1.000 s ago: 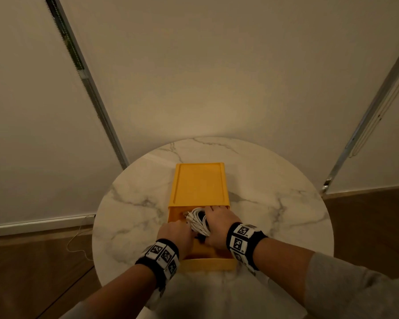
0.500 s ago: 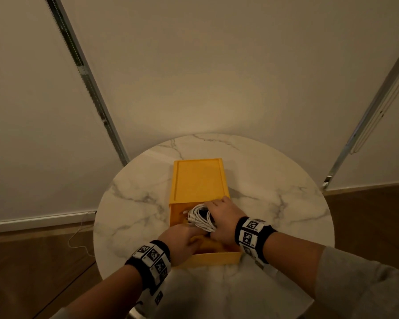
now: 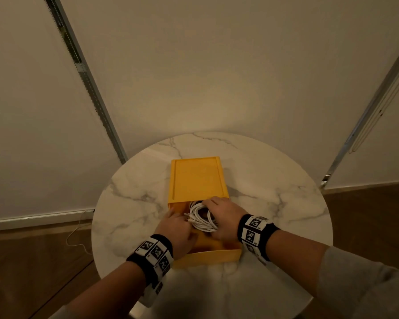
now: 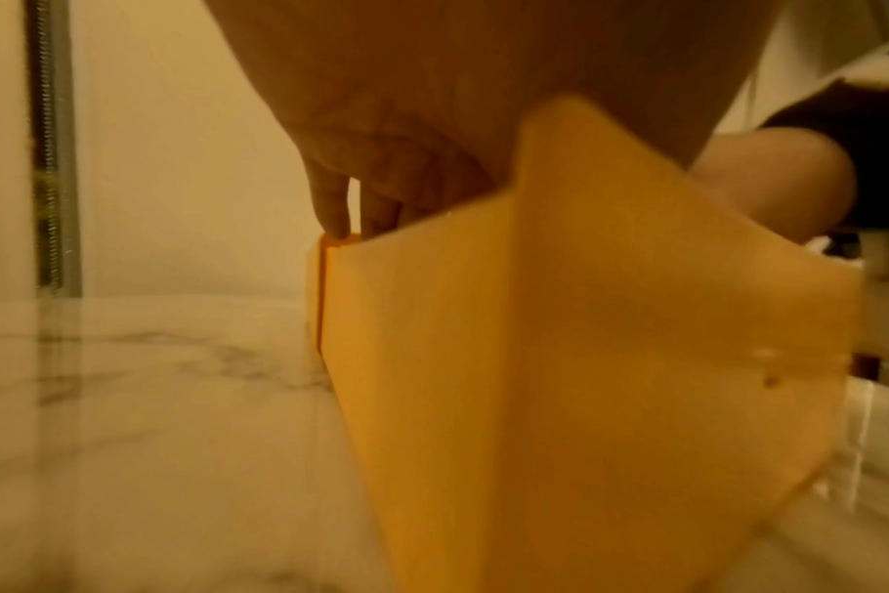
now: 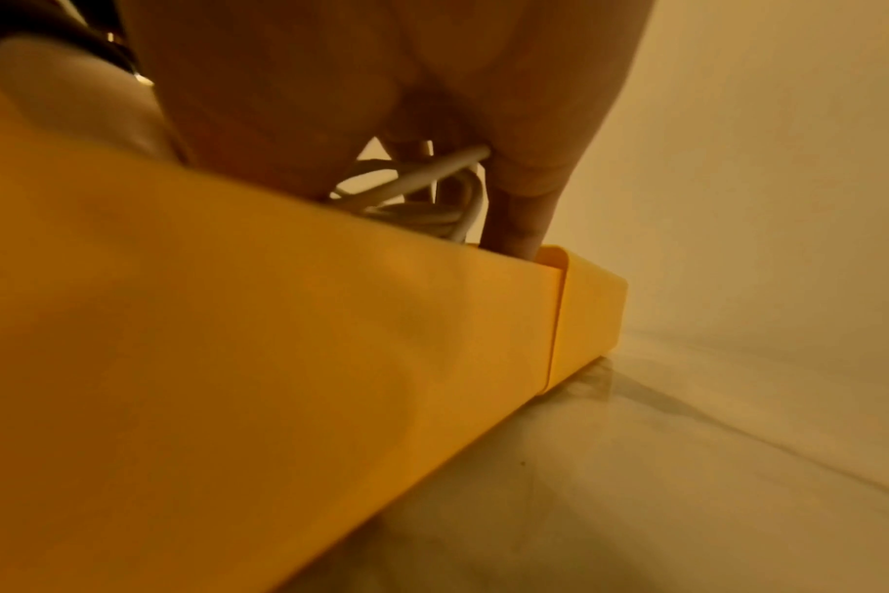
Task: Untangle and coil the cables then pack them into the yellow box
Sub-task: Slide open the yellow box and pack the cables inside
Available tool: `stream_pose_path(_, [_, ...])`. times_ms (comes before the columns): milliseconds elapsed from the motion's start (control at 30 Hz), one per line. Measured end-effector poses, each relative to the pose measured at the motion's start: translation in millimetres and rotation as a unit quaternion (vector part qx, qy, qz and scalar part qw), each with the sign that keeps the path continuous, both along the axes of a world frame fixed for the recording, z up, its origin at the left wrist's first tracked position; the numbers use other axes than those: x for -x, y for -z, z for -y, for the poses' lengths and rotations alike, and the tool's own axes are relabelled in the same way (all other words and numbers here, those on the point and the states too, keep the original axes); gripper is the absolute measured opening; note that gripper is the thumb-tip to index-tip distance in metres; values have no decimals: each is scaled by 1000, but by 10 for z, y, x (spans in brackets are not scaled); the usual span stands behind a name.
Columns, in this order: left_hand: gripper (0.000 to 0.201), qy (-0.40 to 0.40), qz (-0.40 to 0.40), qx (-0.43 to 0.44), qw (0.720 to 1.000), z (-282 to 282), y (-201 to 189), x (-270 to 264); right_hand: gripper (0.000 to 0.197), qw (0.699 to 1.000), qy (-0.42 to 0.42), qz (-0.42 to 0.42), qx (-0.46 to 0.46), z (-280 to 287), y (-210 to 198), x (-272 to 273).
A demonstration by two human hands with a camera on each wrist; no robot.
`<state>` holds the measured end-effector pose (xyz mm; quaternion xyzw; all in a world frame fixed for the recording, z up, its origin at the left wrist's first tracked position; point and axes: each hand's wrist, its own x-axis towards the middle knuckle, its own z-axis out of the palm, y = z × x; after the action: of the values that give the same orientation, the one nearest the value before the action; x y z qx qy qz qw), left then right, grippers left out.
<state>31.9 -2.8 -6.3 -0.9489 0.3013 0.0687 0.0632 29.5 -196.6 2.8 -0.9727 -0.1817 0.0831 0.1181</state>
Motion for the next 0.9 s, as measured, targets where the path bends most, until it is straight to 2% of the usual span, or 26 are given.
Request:
stream_pose_path(33, [34, -11, 13, 0, 1000, -25, -24, -23, 86, 1000, -3, 5, 6, -10, 20, -5])
stream_pose_path(100, [34, -56, -3, 40, 998, -83, -48, -68, 86, 1000, -10, 18, 17, -30, 37, -8])
stream_pose_path(200, [32, -100, -54, 205, 972, -156, -51, -111, 86, 999, -20, 27, 36, -40, 47, -8])
stream_pose_path(267, [38, -97, -87, 270, 954, -157, -61, -84, 87, 998, -30, 35, 51, -44, 65, 5])
stream_pose_path(300, [37, -93, -96, 276, 952, -139, -59, -69, 88, 997, -39, 38, 60, -48, 77, 15])
stream_pose_path(400, [25, -105, -70, 226, 966, -74, -31, -48, 92, 993, -60, 39, 90, -50, 108, 50])
stream_pose_path(500, [30, -122, -61, 175, 975, -62, 41, -69, 99, 991, -71, 41, 108, -32, 131, 84])
stream_pose_path(633, [32, -132, -68, 162, 976, -49, 50, -78, 78, 993, -77, 29, 88, 4, 185, 144])
stream_pose_path(733, [32, -139, -76, 151, 976, -34, 11, -60, 77, 991, -90, 20, 100, 32, 180, 168])
stream_pose_path(800, [34, -142, -87, 139, 976, -42, -6, -64, 66, 992, -89, 4, 89, 52, 155, 161])
stream_pose_path(900, [36, -131, -96, 98, 982, -49, -23, -68, 70, 995, -82, -8, 53, 63, 123, 151])
